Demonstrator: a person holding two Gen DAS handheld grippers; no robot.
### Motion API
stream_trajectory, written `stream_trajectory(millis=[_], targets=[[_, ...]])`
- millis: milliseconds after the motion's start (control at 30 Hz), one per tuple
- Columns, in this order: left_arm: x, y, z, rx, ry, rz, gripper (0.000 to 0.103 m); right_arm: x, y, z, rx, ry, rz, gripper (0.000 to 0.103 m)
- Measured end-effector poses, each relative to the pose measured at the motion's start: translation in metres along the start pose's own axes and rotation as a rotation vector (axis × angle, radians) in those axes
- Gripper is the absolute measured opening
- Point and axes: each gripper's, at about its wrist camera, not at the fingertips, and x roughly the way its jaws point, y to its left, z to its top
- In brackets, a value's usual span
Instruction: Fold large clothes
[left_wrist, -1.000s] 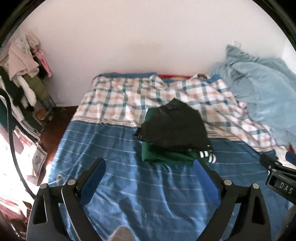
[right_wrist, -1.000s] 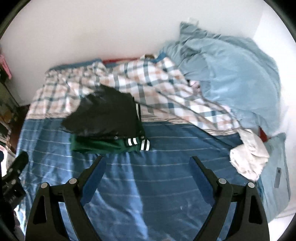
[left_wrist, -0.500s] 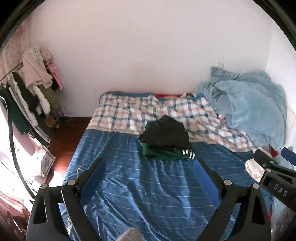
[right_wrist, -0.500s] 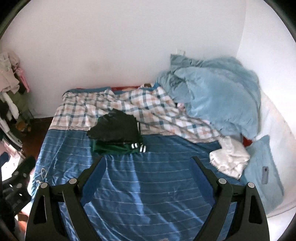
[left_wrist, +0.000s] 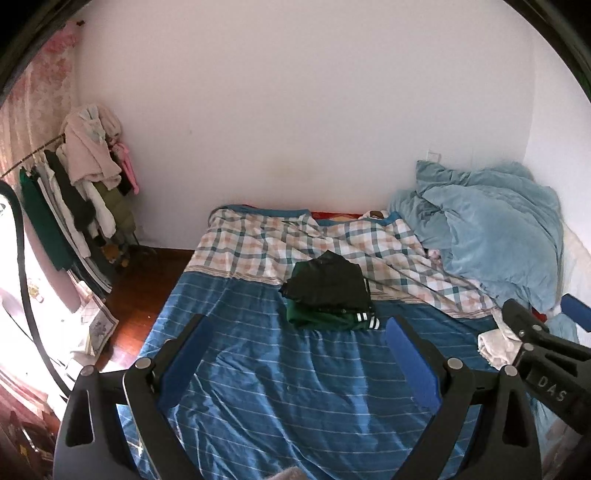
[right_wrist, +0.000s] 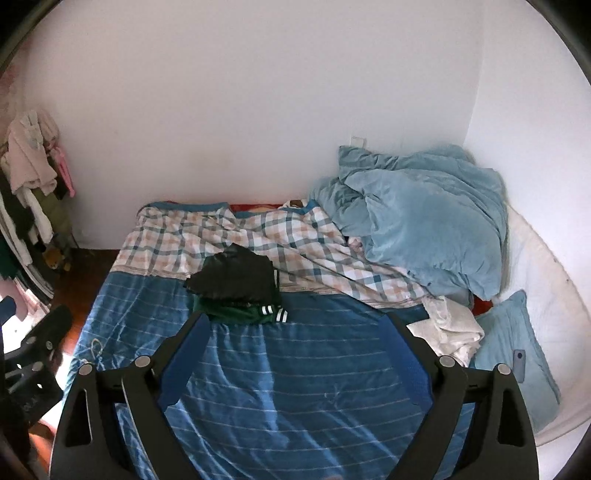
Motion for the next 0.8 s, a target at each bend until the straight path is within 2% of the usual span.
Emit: stream_trajectory(millis=[433, 800], targets=[[-0.014, -0.003, -0.002, -0.01, -0.024, 0.004, 0.098, -0.016, -0.012, 0.001, -0.011, -0.006, 0.03, 0.099], [-0.018, 0.0, -0.003, -0.011, -0.02, 0.007, 0.099, -0.008, -0.006, 0.001, -0.025, -0.015, 0.06, 0.099]])
